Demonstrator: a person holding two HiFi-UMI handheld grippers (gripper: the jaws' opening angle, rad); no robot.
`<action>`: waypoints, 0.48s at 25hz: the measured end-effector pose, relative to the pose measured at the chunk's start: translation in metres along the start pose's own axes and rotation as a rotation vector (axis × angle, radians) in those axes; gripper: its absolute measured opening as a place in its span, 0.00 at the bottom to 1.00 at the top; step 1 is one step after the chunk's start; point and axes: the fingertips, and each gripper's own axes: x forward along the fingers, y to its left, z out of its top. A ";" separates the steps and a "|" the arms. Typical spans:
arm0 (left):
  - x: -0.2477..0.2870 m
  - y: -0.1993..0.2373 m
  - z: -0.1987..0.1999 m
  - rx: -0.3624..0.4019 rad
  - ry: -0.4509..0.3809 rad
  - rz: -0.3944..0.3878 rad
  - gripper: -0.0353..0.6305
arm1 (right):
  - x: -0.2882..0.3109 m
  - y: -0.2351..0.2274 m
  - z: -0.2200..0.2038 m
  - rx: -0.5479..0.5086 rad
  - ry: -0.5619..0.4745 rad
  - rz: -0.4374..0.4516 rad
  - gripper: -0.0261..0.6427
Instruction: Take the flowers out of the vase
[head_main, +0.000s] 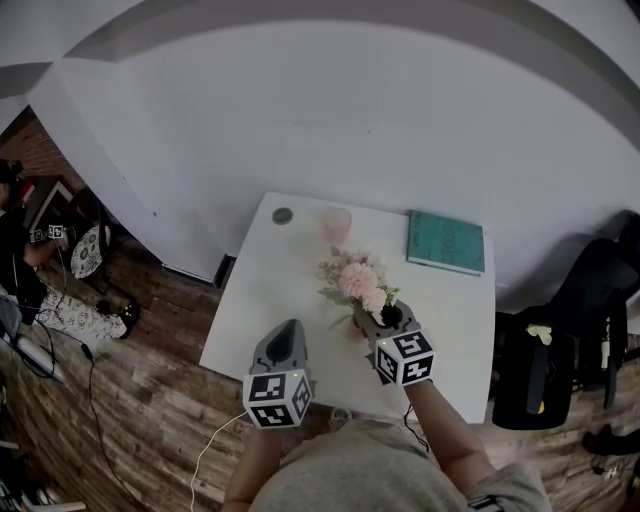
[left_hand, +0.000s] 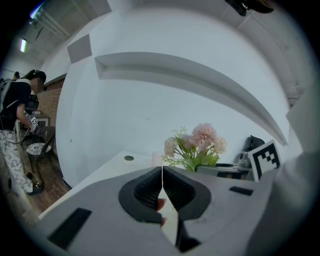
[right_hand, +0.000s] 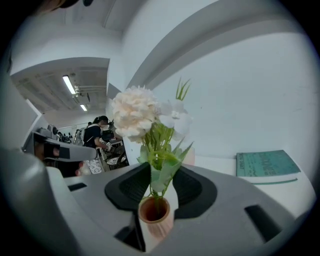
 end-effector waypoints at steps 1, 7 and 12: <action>-0.001 0.000 -0.001 0.000 0.001 0.000 0.06 | -0.001 0.000 0.001 -0.001 -0.004 -0.005 0.24; -0.008 0.000 -0.001 -0.001 -0.002 0.002 0.06 | -0.004 0.000 0.002 0.002 -0.017 -0.036 0.11; -0.017 0.001 -0.002 -0.001 -0.003 0.006 0.06 | -0.008 0.002 0.003 0.004 -0.018 -0.045 0.09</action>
